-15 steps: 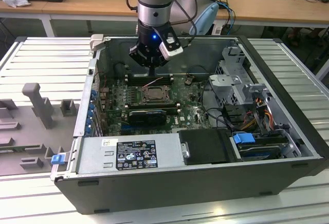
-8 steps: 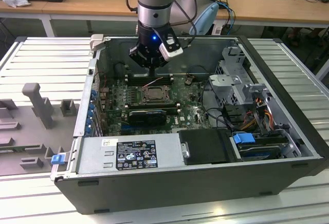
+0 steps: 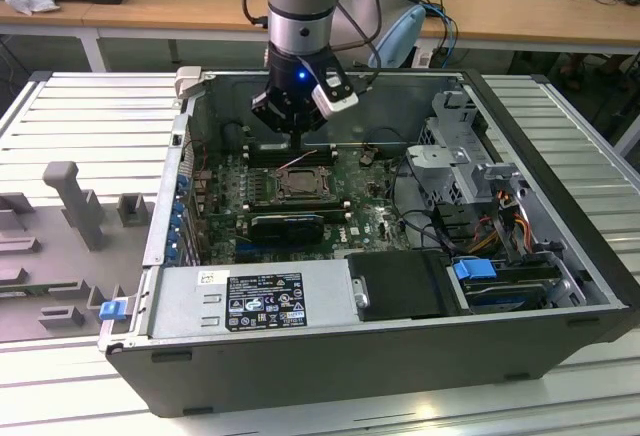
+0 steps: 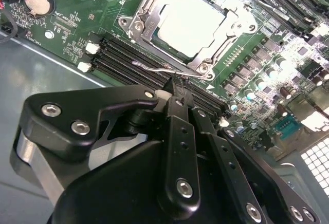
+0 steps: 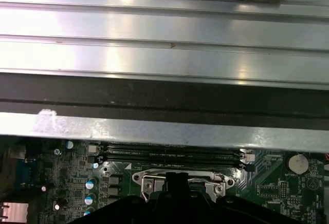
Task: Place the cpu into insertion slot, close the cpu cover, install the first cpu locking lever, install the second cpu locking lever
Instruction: 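Install the first cpu locking lever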
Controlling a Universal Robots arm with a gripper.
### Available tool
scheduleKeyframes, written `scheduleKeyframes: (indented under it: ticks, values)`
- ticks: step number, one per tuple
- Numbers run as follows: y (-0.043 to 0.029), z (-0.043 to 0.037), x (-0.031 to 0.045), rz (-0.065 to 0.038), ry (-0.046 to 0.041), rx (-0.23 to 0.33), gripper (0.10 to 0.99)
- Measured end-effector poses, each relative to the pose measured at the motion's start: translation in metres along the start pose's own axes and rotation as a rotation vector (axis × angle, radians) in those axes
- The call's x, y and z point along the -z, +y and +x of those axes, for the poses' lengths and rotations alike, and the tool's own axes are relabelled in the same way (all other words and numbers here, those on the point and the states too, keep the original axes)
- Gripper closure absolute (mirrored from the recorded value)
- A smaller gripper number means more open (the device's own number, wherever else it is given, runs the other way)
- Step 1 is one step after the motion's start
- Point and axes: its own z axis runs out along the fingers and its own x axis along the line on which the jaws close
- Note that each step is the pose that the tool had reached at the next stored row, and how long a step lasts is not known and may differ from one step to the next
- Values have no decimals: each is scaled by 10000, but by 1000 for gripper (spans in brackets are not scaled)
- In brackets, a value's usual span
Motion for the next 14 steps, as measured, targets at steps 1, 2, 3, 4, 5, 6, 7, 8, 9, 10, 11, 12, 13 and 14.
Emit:
scheduleKeyframes:
  ticks: [1,2,3,4,5,6,7,8,9,10,11,12,13,14]
  values:
    - [0,0,-6,0,0,0,980]
    - [-2,-3,-21,2,3,4,980]
    - [-3,-5,-33,0,1,10,980]
    - [-5,-10,-56,0,6,72,980]
    - [-4,-17,-67,0,11,138,980]
    - [-3,-25,-73,-9,14,166,980]
    - [1,-34,-80,-27,13,172,980]
    - [10,-42,-89,-46,12,172,980]
    - [25,-49,-103,-53,11,167,980]
    - [33,-56,-119,-58,5,95,980]
    - [40,-63,-126,-56,0,25,980]
    - [46,-69,-130,-56,-1,0,980]
    - [58,-80,-135,-56,-2,-10,980]
    - [67,-90,-139,-56,-3,-13,980]
